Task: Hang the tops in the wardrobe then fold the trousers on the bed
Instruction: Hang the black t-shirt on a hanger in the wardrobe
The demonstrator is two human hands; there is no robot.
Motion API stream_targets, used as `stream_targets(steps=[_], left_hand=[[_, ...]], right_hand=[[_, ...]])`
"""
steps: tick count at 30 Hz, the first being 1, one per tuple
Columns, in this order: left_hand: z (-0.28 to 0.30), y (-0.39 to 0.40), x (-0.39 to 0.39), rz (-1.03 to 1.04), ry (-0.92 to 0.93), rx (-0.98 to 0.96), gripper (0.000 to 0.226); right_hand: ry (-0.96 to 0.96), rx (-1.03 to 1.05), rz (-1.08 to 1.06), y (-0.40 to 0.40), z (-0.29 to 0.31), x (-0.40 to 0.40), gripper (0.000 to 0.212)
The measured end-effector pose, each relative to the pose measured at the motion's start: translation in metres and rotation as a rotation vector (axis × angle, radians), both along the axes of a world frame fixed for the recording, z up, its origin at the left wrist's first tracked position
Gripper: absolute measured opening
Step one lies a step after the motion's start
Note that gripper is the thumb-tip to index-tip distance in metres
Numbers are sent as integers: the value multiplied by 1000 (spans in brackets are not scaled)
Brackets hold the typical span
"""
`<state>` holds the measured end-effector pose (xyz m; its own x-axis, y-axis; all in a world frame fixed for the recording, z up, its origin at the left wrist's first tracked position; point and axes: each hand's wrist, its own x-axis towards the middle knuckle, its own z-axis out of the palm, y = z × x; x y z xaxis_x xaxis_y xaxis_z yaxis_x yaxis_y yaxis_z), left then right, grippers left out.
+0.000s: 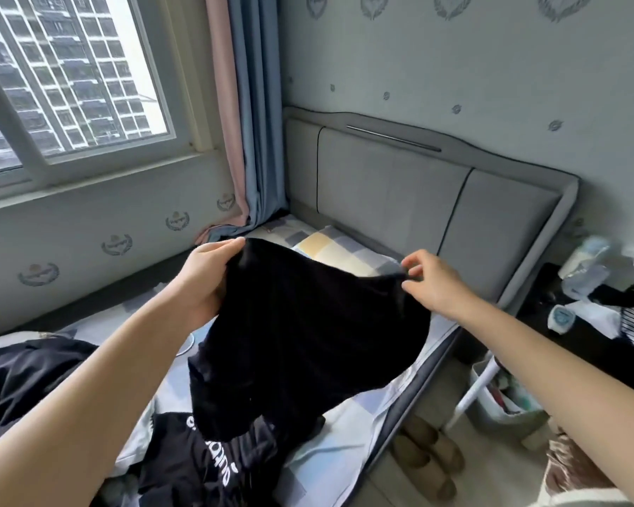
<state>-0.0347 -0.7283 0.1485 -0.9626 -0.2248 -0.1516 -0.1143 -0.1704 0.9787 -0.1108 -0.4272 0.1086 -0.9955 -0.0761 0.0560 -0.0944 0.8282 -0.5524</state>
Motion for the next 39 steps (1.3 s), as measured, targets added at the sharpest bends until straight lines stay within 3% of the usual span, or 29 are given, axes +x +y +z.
stream_targets(steps=[5, 7, 9, 13, 16, 21, 25, 27, 31, 34, 37, 39], left_hand=[[24, 54, -13, -153, 52, 51, 19], [30, 74, -20, -172, 56, 52, 22], [35, 89, -24, -187, 60, 69, 29], [36, 102, -31, -253, 50, 68, 33], [31, 101, -41, -272, 23, 8, 34], [9, 106, -52, -382, -69, -67, 29], [2, 124, -49, -456, -99, 8, 29], [0, 133, -50, -472, -141, 90, 30], [-4, 160, -45, -539, -237, 302, 25], [-9, 192, -23, -868, -197, 249, 14], [-8, 217, 8, -1329, -153, -65, 14], [1, 237, 28, -1539, -119, -154, 23]], right_hand=[[-222, -151, 410, -21, 18, 50, 27], [-410, -88, 592, -22, 27, 71, 29], [-465, -64, 677, -18, 26, 83, 29], [-181, -204, 400, -6, 16, 93, 30], [-63, -330, 267, 15, 25, 98, 10], [106, -141, 116, 31, 55, 117, 37], [-13, -15, -49, 38, 64, 141, 39], [-81, 12, -146, 44, 70, 155, 53], [-268, -250, -195, 60, 88, 194, 50], [-177, -432, -289, 73, 91, 216, 23], [-1, -532, -510, 78, 91, 225, 51], [62, -683, -671, 89, 96, 237, 41]])
